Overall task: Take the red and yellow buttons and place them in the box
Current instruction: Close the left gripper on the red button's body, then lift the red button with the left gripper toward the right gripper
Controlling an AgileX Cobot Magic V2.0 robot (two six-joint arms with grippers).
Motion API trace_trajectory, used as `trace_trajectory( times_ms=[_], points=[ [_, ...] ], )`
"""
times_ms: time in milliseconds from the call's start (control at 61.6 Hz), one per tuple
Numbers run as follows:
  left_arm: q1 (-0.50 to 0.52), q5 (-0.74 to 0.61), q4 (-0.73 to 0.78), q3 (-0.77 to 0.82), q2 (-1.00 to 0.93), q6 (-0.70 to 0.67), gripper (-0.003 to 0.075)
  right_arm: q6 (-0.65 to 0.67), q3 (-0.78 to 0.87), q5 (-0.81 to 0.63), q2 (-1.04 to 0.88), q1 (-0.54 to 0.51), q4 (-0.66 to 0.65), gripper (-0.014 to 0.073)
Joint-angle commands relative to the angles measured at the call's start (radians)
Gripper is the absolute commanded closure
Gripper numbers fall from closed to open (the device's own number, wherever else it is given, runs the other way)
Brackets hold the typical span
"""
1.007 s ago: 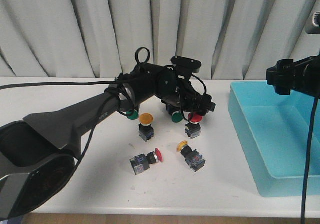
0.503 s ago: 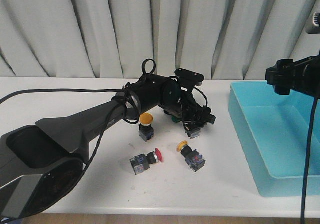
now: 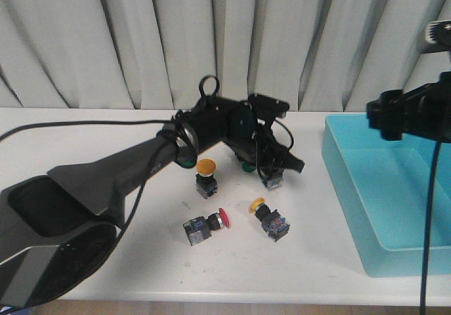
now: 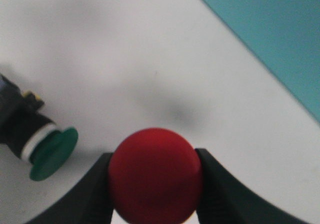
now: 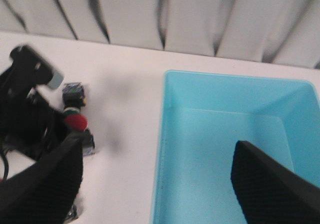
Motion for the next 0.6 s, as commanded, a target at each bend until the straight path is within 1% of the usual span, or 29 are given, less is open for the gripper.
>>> trace_trajectory(
  times_ms=[0,130,244,341,455,585],
  points=[
    [0.000,0.003,-0.017,-0.077,-0.168,0.000,0.0728,-0.093,-0.034,-0.056,-0.019,0.067,-0.006,0.0014],
    [0.023,0.057,-0.031,-0.078,-0.302,0.000,0.0728,-0.136,-0.019,-0.067,-0.020,0.175,-0.015,0.0014],
    [0.062,0.134,-0.090,-0.043,-0.438,0.000,0.0728,-0.155,0.026,-0.140,-0.020,0.240,-0.052,0.0014],
    [0.084,0.129,-0.170,0.047,-0.547,0.000,0.0727,-0.166,0.059,-0.259,-0.019,0.275,-0.067,0.0014],
    [0.091,0.116,-0.243,0.172,-0.643,0.000,0.0727,-0.169,0.085,-0.360,-0.019,0.305,-0.085,0.0014],
    [0.091,0.138,-0.336,0.237,-0.680,0.000,0.0727,-0.181,0.106,-0.421,-0.008,0.320,-0.090,0.0014]
  ],
)
